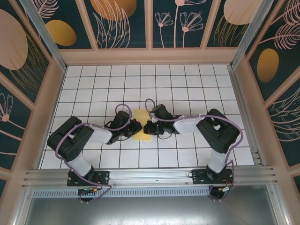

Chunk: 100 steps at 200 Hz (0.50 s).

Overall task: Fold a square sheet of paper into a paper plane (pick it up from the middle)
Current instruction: Fold the triangle a second time at the center of the table.

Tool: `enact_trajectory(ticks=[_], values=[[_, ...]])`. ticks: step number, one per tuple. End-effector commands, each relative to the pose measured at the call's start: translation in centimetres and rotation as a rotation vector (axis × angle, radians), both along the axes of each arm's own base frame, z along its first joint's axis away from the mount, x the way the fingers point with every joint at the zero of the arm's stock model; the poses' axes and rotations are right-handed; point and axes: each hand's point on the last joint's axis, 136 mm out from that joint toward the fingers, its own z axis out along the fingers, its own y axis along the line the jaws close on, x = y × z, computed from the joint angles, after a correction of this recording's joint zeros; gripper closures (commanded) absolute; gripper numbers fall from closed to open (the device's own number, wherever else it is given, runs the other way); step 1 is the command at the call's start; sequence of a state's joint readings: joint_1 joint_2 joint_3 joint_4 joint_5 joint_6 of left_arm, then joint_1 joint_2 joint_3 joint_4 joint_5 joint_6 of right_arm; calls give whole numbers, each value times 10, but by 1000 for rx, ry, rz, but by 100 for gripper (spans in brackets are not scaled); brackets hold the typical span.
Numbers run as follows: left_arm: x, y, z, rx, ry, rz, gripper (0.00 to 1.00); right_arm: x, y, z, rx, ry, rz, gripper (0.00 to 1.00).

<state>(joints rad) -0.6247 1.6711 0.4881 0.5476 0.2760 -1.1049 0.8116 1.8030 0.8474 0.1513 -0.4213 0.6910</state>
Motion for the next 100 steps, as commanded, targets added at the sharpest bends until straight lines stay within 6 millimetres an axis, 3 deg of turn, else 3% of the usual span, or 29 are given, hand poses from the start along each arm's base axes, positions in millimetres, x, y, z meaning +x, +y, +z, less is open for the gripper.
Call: enact_trajectory(ticks=[1,14,100], values=[[-26,27,-44,143,135,14,100,4,10,3,22,14,6,100],[-30,30,-53,163,161,13,100,0,10,1,7,20,17,100],[-34,39,-65,209,189,37,100,-39,-15,-18,-84,57,77,100]])
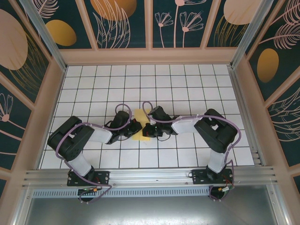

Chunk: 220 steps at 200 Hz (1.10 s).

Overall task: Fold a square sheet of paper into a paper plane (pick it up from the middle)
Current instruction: Fold the triangle a second time at the center of the table.

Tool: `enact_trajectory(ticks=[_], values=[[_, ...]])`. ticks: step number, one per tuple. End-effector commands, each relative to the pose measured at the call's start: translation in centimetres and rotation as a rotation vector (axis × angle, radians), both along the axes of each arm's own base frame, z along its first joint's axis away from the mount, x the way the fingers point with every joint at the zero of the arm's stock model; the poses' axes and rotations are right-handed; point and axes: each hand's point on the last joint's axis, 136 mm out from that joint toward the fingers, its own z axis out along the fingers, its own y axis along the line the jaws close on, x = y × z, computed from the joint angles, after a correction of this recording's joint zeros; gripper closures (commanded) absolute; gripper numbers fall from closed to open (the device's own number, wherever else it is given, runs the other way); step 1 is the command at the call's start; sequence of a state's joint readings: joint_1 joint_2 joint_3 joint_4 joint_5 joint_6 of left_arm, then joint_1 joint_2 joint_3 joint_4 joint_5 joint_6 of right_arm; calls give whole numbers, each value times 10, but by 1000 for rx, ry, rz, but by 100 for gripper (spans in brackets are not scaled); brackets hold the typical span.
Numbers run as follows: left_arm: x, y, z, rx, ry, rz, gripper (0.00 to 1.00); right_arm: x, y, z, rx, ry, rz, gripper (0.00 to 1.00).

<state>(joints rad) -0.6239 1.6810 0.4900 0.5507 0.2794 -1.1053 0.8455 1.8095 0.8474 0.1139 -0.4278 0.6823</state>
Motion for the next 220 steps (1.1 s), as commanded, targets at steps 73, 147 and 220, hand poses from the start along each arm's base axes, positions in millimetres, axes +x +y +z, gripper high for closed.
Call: enact_trajectory(ticks=[73,147,220], values=[[-34,37,-59,194,168,28,100,-53,-59,-20,-105,64,45,100],[-24,21,-39,134,95,-28,100,3,-36,46,89,-121,-32,100],[-10,4,-11,61,17,-59,100,11,-19,10,43,-62,28,100]])
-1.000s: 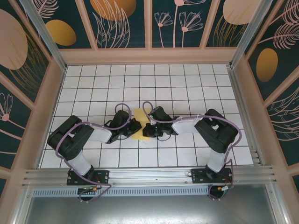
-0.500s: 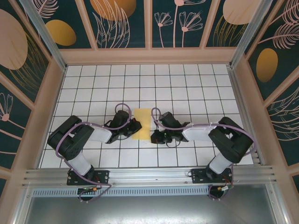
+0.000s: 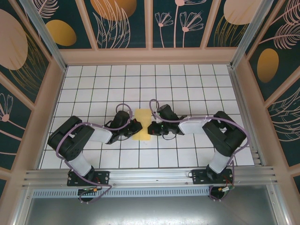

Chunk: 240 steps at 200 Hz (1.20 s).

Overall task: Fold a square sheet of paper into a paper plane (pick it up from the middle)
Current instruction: Fold the triangle a second time at the center of the table.

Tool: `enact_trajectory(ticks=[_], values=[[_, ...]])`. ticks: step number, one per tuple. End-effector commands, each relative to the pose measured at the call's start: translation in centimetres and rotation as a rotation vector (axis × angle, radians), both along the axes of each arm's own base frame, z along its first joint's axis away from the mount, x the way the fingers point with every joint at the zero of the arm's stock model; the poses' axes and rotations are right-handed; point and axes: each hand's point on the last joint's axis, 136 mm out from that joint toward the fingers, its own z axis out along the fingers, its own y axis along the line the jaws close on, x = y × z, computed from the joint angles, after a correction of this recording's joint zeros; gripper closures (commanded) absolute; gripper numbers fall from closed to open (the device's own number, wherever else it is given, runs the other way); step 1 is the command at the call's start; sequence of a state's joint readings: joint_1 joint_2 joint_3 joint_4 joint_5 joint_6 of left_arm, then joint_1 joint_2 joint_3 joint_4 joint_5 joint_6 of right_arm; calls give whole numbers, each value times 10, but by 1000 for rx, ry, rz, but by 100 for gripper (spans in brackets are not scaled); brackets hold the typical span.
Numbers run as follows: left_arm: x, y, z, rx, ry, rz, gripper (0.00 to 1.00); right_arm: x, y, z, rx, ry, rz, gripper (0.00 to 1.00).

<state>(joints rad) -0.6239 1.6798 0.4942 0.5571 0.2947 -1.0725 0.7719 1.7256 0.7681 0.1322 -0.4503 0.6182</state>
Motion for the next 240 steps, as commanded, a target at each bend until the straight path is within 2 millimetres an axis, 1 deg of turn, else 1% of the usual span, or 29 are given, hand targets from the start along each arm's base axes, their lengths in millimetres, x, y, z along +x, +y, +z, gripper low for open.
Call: enact_trajectory(ticks=[1,13,26,34,43,54,64,75,83,108,148,179,203,240], values=[[-10,7,-14,62,39,-26,100,1,7,0,16,-14,42,100],[-9,5,-10,49,25,-30,100,-2,5,-5,4,-3,47,100],[-7,2,0,19,-6,-37,99,-5,-1,-12,-20,5,41,100],[-5,0,8,-3,-31,-40,96,-4,-4,-15,-36,2,35,100],[-4,-3,17,-28,-60,-47,90,-5,-5,-15,-43,-1,33,100],[-3,-5,29,-52,-91,-52,86,-3,-4,-11,-38,-8,33,100],[-4,-6,37,-76,-113,-56,83,-2,0,-4,-18,-20,40,100],[-6,-6,44,-95,-128,-56,82,-2,4,4,4,-33,51,100],[-7,-4,45,-100,-131,-55,83,-1,7,9,16,-42,59,100],[-14,-3,40,-98,-117,-61,88,-7,14,14,38,-49,84,100],[-19,-14,31,-96,-100,-97,92,-15,20,6,24,-39,111,100],[-21,-22,20,-76,-78,-121,94,-14,17,-5,-14,-29,96,100],[-21,-22,12,-57,-65,-128,94,-15,12,-12,-39,-19,88,100],[-22,-12,-7,20,-30,-108,95,-19,8,-17,-50,-5,90,100]])
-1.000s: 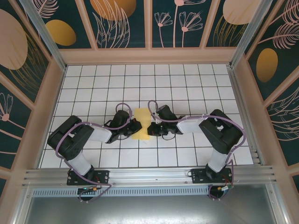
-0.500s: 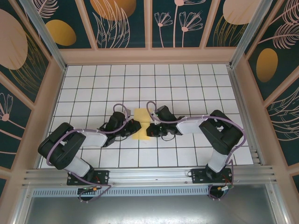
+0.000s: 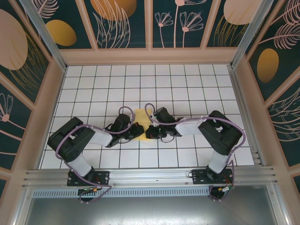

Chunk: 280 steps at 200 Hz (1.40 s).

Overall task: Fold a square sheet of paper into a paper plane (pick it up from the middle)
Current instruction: Fold the triangle a second time at the center of the table.

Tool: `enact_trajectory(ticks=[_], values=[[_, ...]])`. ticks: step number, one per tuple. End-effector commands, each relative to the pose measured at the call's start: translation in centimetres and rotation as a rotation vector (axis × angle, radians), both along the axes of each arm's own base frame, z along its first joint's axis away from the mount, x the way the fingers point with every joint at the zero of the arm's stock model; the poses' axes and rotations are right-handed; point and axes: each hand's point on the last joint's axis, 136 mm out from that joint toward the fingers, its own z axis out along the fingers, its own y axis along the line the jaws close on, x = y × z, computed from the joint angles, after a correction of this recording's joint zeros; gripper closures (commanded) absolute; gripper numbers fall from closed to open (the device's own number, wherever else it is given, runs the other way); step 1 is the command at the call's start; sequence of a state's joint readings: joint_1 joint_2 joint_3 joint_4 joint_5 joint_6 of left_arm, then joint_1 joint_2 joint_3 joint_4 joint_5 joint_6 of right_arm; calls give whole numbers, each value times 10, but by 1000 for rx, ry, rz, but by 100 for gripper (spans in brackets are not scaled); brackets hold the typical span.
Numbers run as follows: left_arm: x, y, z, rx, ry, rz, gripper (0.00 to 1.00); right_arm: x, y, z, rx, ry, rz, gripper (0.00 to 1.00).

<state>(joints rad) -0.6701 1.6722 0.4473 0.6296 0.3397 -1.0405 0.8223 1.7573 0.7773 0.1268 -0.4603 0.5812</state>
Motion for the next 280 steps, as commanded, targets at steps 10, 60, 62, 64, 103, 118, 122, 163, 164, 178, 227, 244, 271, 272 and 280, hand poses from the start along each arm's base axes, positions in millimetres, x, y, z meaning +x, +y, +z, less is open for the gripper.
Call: enact_trajectory(ticks=[10,60,62,64,103,118,122,163,164,178,227,244,271,272,280], values=[[0,5,-13,68,4,0,95,-1,-4,-8,-32,-3,8,100],[-4,10,-19,101,19,0,97,6,-1,14,48,-25,1,100],[-4,10,-19,101,19,-1,97,7,-1,15,53,-25,2,100],[-4,11,-19,102,20,-1,97,7,0,16,57,-24,4,100],[-1,7,-12,80,10,2,97,12,2,18,68,-12,16,100],[0,6,-11,77,8,1,97,11,-2,9,40,0,9,100],[0,6,-11,79,7,1,97,10,-3,5,30,6,8,100],[10,6,-8,115,-22,8,94,-7,-31,-32,-92,53,-11,100],[11,6,-8,117,-22,8,94,-7,-32,-33,-95,55,-11,100],[15,7,-8,144,-31,17,92,-14,-42,-44,-133,70,-9,100],[25,21,-14,186,-33,68,89,-31,-62,-64,-195,116,-1,100],[27,27,-18,194,-26,83,89,-34,-66,-68,-211,126,1,100],[33,34,-21,199,-16,99,89,-38,-72,-72,-231,135,8,100],[33,34,-21,198,-17,100,89,-38,-72,-72,-232,136,9,100],[36,36,-20,197,-19,104,89,-39,-74,-73,-235,140,9,100]])
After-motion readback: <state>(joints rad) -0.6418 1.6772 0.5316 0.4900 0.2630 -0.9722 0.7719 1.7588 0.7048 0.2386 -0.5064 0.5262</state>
